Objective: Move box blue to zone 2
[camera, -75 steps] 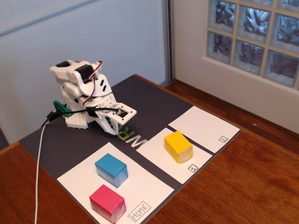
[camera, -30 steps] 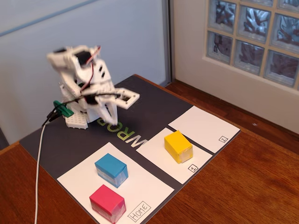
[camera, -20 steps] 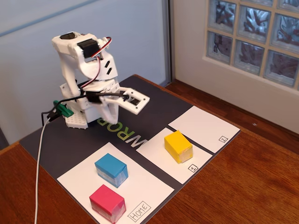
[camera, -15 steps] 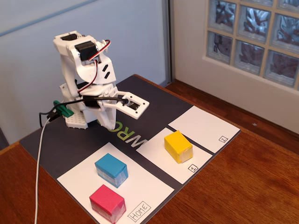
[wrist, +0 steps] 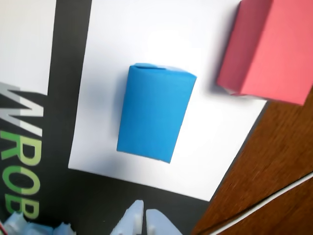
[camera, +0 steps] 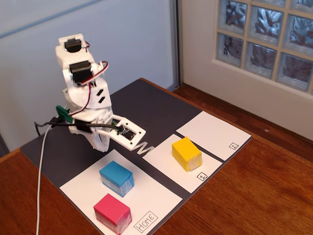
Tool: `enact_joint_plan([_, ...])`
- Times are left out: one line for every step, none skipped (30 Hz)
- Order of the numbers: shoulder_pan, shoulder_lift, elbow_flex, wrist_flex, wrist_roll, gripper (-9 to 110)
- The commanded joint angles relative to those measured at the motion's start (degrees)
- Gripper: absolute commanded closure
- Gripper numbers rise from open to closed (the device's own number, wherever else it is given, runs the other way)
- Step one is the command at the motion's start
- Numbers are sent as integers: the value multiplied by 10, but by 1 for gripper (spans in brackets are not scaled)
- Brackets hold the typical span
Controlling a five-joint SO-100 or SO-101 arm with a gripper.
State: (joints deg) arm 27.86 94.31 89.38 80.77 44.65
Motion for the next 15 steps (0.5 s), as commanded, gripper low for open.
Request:
enact_joint_plan([10,-11,-25,4,-4,102])
enact_joint_plan([10,-16,-25,3,1,102])
enact_joint_plan([9,-21,-25,1,4,102])
enact_joint_plan([7,-25,-25,-2,10,102])
enact_joint_plan([4,-29,-25,-3,17,102])
enact_joint_plan([1,-33,-25,-4,26,102])
enact_joint_plan([-4,-37,-25,-4,45,102])
enact_joint_plan([-9,-40,-25,-6,69,102])
enact_joint_plan([-14,-43,-25,-8,89,102])
enact_joint_plan([-20,-47,-25,-10,112,102])
enact_joint_plan([-26,-47,-24,-15,129,102])
enact_joint_plan([-32,-50,-23,-20,143,102])
enact_joint_plan([-37,-52,-23,-26,153,102])
enact_joint_plan([-41,-54,-23,-33,161,102])
enact_joint_plan([-46,-57,-23,-37,169,102])
